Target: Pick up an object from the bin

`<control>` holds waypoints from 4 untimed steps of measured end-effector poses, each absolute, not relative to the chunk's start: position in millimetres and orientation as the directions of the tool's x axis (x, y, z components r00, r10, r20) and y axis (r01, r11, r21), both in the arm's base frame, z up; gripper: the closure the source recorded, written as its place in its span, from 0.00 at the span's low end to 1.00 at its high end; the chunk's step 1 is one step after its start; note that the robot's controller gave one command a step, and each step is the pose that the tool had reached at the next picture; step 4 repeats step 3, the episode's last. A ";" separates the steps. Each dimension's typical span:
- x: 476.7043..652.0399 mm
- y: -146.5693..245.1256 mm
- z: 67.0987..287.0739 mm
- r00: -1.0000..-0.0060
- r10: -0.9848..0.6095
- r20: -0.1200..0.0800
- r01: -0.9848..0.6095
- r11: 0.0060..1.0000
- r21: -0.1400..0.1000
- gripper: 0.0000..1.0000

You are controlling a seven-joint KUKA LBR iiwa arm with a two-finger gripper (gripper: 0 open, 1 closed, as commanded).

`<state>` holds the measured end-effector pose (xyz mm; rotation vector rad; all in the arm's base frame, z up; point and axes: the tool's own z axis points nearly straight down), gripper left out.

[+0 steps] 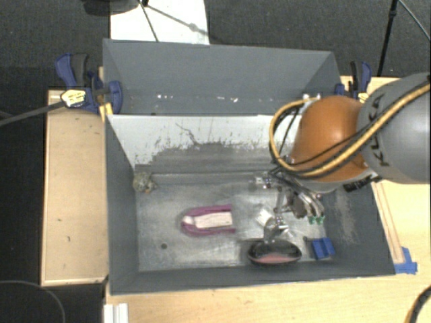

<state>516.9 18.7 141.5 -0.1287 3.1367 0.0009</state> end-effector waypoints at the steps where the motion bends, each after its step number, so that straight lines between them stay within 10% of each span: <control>1: 511.1 94.8 68.7 -0.972 -0.233 0.000 -0.233 0.972 0.002 0.00; 2: 512.2 91.7 71.9 -0.974 -0.226 -0.003 -0.226 0.974 0.001 1.00; 3: 513.8 99.7 258.0 -0.768 -0.641 -0.007 -0.641 0.768 -0.004 1.00; 4: 513.8 99.7 258.0 -0.768 -0.641 -0.007 -0.641 0.768 -0.004 1.00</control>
Offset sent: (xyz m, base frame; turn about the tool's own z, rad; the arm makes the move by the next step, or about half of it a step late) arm -0.0055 0.0724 -0.0715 -0.1457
